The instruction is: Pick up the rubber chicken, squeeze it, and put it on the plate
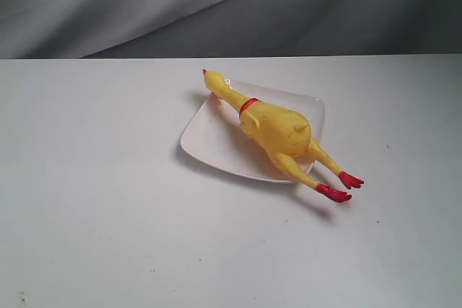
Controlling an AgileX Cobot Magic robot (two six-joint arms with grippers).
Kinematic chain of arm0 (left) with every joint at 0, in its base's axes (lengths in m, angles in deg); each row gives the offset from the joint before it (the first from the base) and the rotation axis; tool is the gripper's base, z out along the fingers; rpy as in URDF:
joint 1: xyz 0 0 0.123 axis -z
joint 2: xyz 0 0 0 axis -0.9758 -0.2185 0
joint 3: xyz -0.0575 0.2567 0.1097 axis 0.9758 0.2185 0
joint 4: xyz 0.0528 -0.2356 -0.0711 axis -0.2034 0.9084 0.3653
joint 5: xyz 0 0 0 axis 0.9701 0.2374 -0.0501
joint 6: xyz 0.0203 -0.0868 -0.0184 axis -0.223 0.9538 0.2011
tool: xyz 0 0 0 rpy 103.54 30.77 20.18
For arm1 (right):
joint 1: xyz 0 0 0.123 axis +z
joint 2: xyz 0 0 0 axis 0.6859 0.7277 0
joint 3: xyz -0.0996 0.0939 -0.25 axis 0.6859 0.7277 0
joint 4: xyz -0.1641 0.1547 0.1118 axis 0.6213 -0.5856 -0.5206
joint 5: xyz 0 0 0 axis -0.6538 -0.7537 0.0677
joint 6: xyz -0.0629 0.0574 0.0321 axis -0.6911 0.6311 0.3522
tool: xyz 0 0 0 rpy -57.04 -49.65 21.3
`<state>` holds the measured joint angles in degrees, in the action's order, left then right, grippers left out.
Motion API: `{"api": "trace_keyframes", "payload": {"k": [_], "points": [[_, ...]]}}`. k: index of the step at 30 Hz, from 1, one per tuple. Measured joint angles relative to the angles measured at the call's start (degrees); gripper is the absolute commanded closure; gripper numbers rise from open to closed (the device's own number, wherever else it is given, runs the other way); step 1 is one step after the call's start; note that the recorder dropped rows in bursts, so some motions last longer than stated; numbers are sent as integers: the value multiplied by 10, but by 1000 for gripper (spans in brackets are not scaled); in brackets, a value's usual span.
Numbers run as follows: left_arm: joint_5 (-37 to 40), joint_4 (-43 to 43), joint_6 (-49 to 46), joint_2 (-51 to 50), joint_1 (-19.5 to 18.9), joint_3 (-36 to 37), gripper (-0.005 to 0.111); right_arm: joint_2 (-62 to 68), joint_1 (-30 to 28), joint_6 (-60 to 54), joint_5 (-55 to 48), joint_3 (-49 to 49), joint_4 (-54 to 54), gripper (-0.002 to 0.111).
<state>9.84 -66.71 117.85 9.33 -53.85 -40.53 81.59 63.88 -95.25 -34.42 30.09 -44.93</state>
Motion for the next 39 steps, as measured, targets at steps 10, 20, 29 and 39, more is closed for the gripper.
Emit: {"api": "trace_keyframes", "payload": {"k": [10, 20, 29, 39], "points": [[0, 0, 0, 1, 0, 0, 107, -3, 0, 22, 97, 0, -51, 108], [0, 0, 0, 1, 0, 0, 107, -70, -51, 256, 262, 108, -48, 108], [0, 0, 0, 1, 0, 0, 107, -93, -180, 429, 209, 234, 109, 108], [0, 0, 0, 1, 0, 0, 107, -95, -253, 504, 58, 269, 288, 108]]}}
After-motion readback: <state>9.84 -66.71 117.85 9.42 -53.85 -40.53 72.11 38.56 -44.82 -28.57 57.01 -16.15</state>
